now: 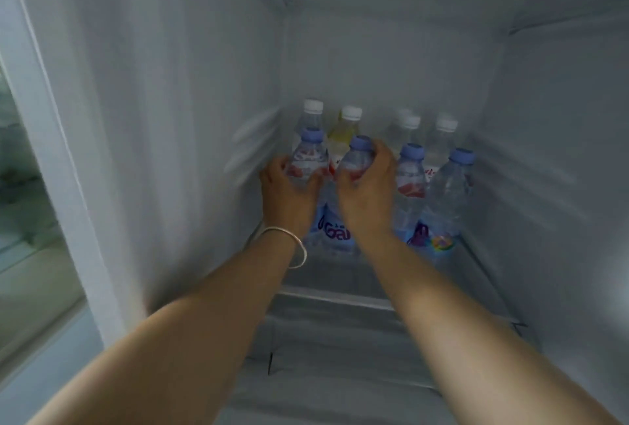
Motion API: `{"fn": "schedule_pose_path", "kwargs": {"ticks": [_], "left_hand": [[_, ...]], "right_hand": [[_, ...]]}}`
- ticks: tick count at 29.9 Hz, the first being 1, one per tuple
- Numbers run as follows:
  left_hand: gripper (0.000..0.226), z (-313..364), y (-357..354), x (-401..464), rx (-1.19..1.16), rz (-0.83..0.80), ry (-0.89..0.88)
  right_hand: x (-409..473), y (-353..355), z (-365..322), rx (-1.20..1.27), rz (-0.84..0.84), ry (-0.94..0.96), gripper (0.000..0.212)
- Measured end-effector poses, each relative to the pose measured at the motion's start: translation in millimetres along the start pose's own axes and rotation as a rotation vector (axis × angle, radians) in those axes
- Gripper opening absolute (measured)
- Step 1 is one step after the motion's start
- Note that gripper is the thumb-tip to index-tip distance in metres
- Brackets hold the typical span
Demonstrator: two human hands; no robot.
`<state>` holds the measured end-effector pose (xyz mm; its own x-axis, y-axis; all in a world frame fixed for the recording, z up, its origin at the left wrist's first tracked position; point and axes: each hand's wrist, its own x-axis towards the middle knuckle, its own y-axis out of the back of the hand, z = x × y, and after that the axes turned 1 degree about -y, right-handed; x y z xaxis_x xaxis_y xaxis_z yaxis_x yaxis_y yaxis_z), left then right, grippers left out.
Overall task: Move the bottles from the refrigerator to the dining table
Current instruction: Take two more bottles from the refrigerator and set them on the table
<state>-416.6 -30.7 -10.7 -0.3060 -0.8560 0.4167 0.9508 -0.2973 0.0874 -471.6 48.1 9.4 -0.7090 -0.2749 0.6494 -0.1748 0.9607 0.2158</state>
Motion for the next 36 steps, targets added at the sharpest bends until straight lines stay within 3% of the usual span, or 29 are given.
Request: {"fn": "schedule_pose_path", "kwargs": {"ticks": [4, 10, 13, 16, 24, 31, 36], "left_hand": [[0.045, -3.0, -10.6, 5.2, -0.083, -0.036, 0.001], [0.041, -11.0, -3.1, 6.9, -0.047, -0.041, 0.028], [0.046, -15.7, 0.6, -2.1, -0.104, 0.031, -0.002], [0.048, -18.8, 0.3, -10.8, -0.166, 0.108, -0.009], [0.037, -16.0, 7.0, -21.6, -0.237, 0.165, -0.055], [0.041, 18.2, 40.6, -57.7, -0.265, 0.049, -0.136], [0.036, 47.6, 79.0, -107.5, -0.285, -0.087, -0.168]], "right_hand": [[12.9, -9.7, 8.0, 0.024, -0.057, -0.11, 0.064], [0.4, -8.7, 11.1, -0.013, -0.012, -0.003, 0.053], [-14.8, -0.7, 14.1, 0.037, -0.027, 0.066, 0.056], [-22.6, 3.9, 18.2, 0.159, -0.082, -0.025, 0.06], [-37.8, 5.4, 10.6, 0.2, -0.079, -0.016, 0.072], [-69.2, 41.2, -19.9, 0.204, -0.06, 0.002, 0.055], [-117.3, 80.4, -62.3, 0.097, 0.099, -0.008, 0.049]]}}
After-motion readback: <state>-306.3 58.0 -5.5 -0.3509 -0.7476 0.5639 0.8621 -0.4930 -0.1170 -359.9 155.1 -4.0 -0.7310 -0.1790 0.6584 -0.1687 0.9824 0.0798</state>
